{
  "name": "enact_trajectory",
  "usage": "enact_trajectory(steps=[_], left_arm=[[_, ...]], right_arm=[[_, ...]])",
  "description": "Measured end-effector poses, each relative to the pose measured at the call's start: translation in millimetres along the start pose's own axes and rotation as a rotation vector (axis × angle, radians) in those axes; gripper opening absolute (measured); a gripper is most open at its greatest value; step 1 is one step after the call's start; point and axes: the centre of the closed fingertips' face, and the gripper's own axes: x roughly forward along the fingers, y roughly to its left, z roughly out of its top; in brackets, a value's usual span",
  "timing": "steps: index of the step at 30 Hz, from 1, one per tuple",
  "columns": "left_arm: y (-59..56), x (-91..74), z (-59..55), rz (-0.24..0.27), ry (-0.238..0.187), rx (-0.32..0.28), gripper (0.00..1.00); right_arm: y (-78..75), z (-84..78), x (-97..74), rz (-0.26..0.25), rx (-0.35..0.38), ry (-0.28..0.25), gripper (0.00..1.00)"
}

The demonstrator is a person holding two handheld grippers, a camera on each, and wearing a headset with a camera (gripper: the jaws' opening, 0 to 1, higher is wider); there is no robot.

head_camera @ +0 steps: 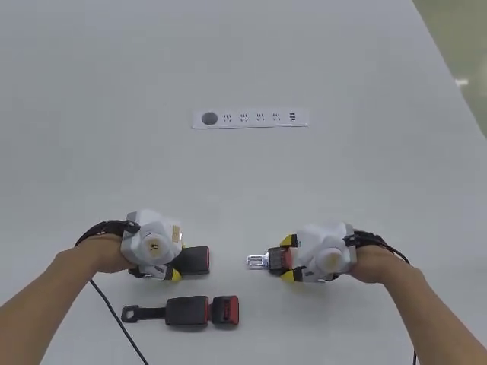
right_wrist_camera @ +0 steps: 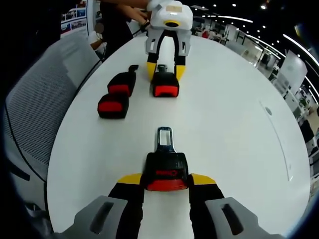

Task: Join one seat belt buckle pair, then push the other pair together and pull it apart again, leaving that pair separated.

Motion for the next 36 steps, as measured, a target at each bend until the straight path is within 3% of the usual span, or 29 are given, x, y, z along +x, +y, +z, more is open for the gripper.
enact_trajectory(steps=[16, 36], left_arm=[[-0.5, -1.8, 0.6, -0.011, 0.007, -0.001, 0.32], [-0.9, 1.7, 1.4, -0.012, 0.011, -0.003, 0.32]], right_arm=[[5.4, 12.5, -10.0, 0.001, -0.018, 0.002, 0.31], [2.3, 26.9, 0.0, -0.008, -0.015, -0.005, 0.31]])
